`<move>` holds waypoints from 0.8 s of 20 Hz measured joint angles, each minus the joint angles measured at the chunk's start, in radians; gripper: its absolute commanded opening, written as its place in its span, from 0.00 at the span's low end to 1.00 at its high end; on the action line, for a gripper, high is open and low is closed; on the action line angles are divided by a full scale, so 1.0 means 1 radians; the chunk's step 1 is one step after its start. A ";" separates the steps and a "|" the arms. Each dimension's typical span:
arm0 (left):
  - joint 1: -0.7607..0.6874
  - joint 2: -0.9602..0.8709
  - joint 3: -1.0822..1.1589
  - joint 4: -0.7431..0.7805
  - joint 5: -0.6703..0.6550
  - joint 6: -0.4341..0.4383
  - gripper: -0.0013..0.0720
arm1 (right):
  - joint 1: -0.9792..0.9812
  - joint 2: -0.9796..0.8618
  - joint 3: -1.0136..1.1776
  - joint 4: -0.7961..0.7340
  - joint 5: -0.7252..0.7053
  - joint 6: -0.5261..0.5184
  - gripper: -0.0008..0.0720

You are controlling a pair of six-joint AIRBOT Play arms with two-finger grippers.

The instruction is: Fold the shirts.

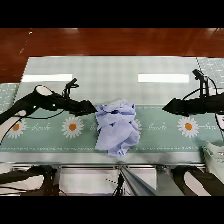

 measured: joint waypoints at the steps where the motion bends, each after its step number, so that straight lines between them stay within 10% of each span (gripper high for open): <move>1: -0.006 -0.037 0.023 -0.008 -0.006 0.014 0.86 | -0.001 0.000 -0.005 0.023 0.003 -0.005 0.65; 4: -0.035 -0.137 0.102 -0.035 -0.031 0.040 0.84 | -0.004 0.000 -0.014 0.063 0.010 -0.013 0.65; 5: -0.047 -0.163 0.126 -0.040 -0.036 0.040 0.63 | -0.004 0.000 -0.016 0.072 0.012 -0.011 0.65; 6: -0.062 -0.188 0.151 -0.039 -0.037 0.040 0.18 | -0.004 0.000 -0.016 0.074 0.016 -0.009 0.65; 7: -0.074 -0.211 0.173 -0.022 -0.043 0.039 0.06 | -0.005 0.000 -0.017 0.079 0.018 -0.006 0.65; 16: -0.097 -0.272 0.259 -0.032 -0.191 0.047 0.05 | 0.047 0.001 -0.224 0.124 0.062 -0.044 0.81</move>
